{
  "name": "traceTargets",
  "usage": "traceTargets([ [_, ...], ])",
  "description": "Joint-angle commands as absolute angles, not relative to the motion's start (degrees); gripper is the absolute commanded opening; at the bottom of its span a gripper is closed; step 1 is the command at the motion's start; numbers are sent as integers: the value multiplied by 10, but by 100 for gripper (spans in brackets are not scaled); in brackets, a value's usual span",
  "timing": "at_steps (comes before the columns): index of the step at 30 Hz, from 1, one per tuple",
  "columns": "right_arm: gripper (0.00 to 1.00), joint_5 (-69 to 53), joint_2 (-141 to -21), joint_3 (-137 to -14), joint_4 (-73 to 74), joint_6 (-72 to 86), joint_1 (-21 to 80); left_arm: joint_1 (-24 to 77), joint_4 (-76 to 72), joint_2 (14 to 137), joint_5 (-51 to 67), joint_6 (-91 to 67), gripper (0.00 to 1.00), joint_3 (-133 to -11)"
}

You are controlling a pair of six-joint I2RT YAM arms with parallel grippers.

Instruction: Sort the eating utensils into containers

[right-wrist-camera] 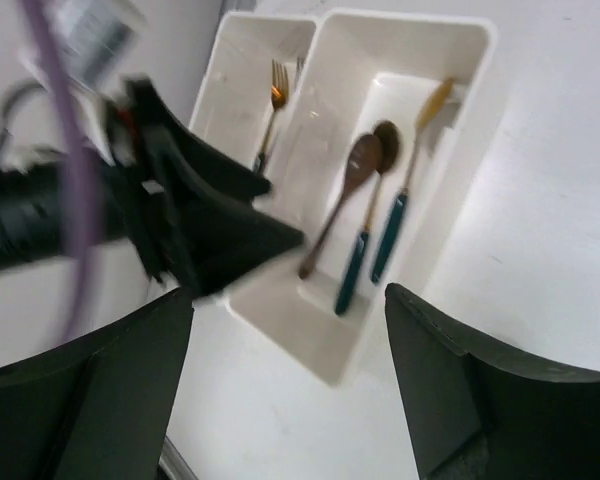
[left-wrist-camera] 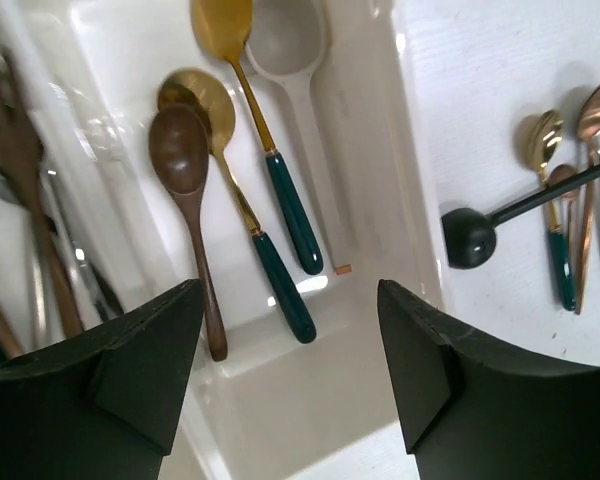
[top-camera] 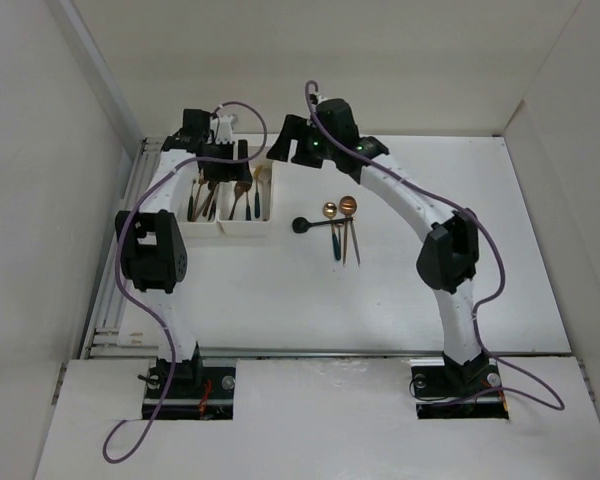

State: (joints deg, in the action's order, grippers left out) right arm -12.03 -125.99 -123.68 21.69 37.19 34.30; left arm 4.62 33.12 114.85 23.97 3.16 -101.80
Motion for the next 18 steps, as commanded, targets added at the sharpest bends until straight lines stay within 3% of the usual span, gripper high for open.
traceTargets([
  [1,83,-135,-1194,-1195,312,264,305,30,319,1060,248,34,67,-1062],
  [8,82,-63,-1237,-1178,483,14,309,4,314,1011,184,29,69,-1045],
  [18,80,-54,-1269,-1130,430,-113,354,-34,308,982,183,34,70,-990],
])
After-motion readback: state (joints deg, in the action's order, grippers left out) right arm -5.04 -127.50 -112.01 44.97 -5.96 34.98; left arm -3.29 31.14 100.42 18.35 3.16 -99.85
